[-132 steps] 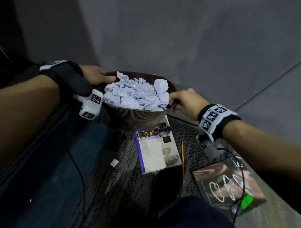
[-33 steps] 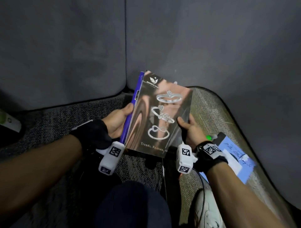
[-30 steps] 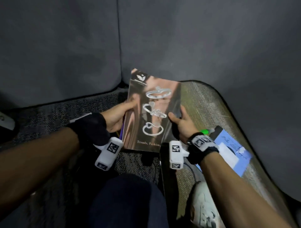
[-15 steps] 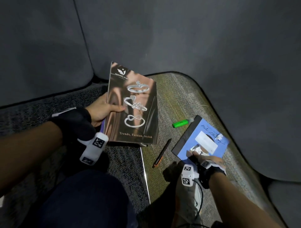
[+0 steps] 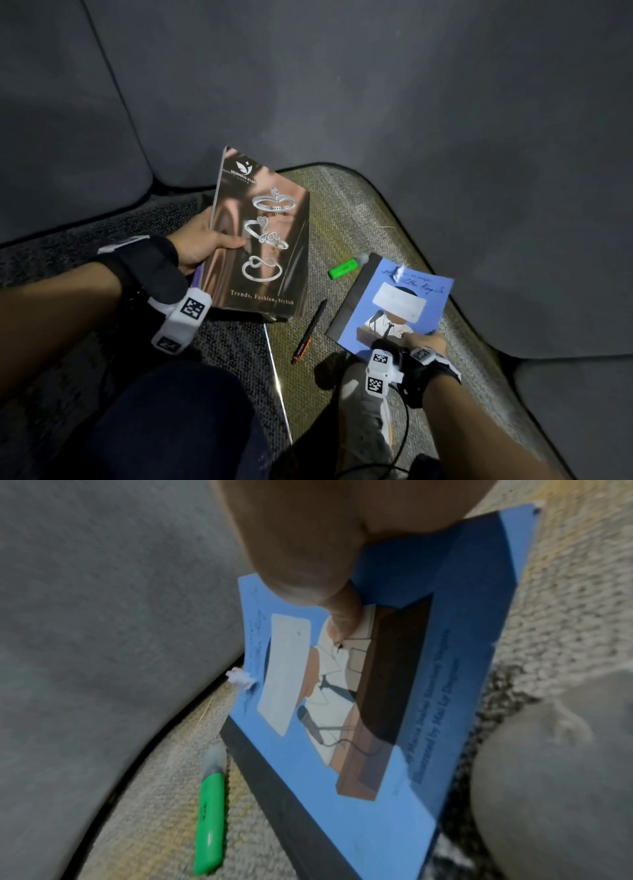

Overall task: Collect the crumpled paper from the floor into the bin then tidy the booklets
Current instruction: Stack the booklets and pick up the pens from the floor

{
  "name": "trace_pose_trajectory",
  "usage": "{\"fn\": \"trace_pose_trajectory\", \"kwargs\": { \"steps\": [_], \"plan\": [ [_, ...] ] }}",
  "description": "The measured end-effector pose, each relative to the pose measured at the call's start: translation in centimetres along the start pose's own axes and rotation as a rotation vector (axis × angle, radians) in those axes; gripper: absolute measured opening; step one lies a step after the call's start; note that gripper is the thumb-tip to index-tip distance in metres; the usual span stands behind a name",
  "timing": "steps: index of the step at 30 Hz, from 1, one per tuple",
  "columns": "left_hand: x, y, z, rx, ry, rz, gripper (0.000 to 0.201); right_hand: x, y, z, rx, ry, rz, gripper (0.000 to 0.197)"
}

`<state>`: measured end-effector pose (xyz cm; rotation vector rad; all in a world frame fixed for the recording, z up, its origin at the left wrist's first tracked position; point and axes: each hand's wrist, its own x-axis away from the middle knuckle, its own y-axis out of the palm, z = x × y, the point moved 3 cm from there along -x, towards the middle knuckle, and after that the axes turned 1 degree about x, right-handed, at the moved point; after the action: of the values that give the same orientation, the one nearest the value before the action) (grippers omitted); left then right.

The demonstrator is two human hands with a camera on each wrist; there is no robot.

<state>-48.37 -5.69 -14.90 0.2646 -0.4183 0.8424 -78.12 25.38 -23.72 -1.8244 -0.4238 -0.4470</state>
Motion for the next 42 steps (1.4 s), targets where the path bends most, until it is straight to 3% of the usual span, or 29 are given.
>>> {"fn": "trace_pose_trajectory", "kwargs": {
  "steps": [2,5,6,8,9,12,15,18,21,23,25,27,28,30,33,35,38,42],
  "plan": [
    [-0.2,0.2,-0.1,-0.002,-0.001,-0.003,0.045,-0.8,-0.3,0.3,-0.043,0.02,0.029,0.03],
    [-0.4,0.5,-0.5,0.017,-0.003,-0.014,0.045,-1.5,-0.4,0.9,0.168,0.052,-0.065,0.038],
    [-0.5,0.3,-0.7,0.017,-0.001,-0.013,0.045,-1.7,-0.5,0.5,0.144,0.07,-0.051,0.042],
    [-0.5,-0.1,-1.3,0.008,0.006,-0.021,0.044,-2.1,-1.1,-1.2,0.134,0.051,0.141,0.054],
    [-0.5,-0.3,-1.6,0.004,0.01,-0.032,0.041,-2.4,-0.9,-2.7,0.086,-0.021,0.19,0.055],
    [-0.4,-1.0,-2.7,0.013,0.024,-0.037,0.033,-3.2,1.5,-8.4,0.094,-0.374,0.098,0.054],
    [-0.7,-2.0,-3.9,-0.034,0.055,0.025,0.033,-4.5,3.6,-12.5,0.119,-0.57,0.108,0.044],
    [-0.9,-2.7,-4.6,-0.054,0.069,0.058,0.034,-5.7,4.8,-14.0,0.124,-0.572,0.114,0.028],
    [-1.1,-3.1,-5.2,-0.072,0.05,0.078,0.027,-5.9,4.0,-13.8,0.148,-0.531,0.185,0.025],
    [-1.2,-3.3,-5.4,-0.078,0.044,0.068,0.026,-5.4,2.1,-14.4,-0.028,-0.479,0.304,0.023],
    [-0.9,-3.1,-4.9,-0.16,0.095,0.063,0.054,-3.7,0.7,-16.5,-0.248,-0.478,0.386,0.023],
    [-0.7,-2.5,-4.3,-0.224,0.163,0.055,0.1,0.4,0.7,-20.5,-0.491,-0.571,0.252,0.021],
    [-0.4,-2.0,-3.8,-0.231,0.184,0.035,0.11,3.3,1.3,-22.7,-0.628,-0.649,0.067,0.02],
    [-0.2,-1.8,-3.5,-0.261,0.229,0.017,0.116,10.3,3.3,-26.3,-0.753,-0.793,-0.326,0.02],
    [0.2,-1.9,-2.9,-0.347,0.34,0.061,0.11,17.1,6.4,-27.8,-0.667,-0.881,-0.651,0.021],
    [0.6,-1.4,-2.2,-0.331,0.41,0.049,0.105,17.8,8.9,-27.4,-0.665,-0.863,-0.721,0.021],
    [0.7,-0.9,-2.2,-0.429,0.447,0.028,0.087,17.1,11.3,-26.4,-0.696,-0.8,-0.71,0.019],
    [0.5,-1.5,-3.4,-0.606,0.403,0.206,0.037,16.4,13.1,-24.9,-0.697,-0.684,-0.76,0.022]
  ]
}}
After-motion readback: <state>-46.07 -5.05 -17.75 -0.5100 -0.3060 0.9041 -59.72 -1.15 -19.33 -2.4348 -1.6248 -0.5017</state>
